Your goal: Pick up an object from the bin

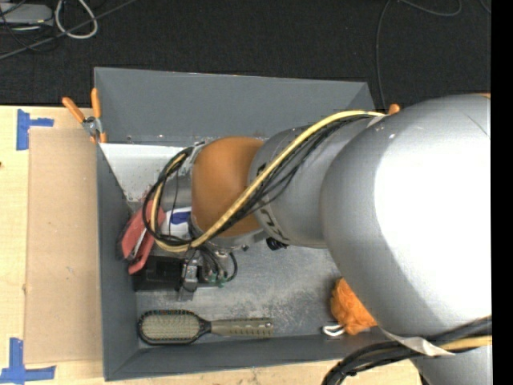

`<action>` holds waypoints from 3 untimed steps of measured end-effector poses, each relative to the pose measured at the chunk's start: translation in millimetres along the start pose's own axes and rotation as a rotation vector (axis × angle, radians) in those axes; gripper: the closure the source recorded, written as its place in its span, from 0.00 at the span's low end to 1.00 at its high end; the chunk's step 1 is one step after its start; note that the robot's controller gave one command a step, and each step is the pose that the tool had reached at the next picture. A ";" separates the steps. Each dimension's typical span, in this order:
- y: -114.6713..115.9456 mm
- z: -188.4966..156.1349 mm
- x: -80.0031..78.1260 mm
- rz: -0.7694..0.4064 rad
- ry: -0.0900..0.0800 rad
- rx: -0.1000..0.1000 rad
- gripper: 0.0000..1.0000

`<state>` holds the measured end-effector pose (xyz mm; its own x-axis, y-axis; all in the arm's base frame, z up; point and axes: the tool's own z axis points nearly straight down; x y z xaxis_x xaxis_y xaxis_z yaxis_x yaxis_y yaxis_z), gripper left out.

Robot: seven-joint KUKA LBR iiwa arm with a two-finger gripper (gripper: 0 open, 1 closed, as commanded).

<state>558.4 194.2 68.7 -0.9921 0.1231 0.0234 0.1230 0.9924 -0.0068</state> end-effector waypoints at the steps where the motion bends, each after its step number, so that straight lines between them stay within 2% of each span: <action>1: -0.1 -0.3 0.1 0.000 0.000 0.000 1.00; 2: -6.4 -65.3 8.1 0.000 0.012 0.005 1.00; 3: -20.4 -122.3 32.2 -0.027 0.021 0.010 1.00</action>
Offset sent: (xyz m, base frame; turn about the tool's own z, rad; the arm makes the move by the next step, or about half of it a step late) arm -0.0061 -0.0078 0.1145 -0.0010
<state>526.9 178.3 191.9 -0.9943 0.0968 0.0449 0.0962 0.9952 -0.0161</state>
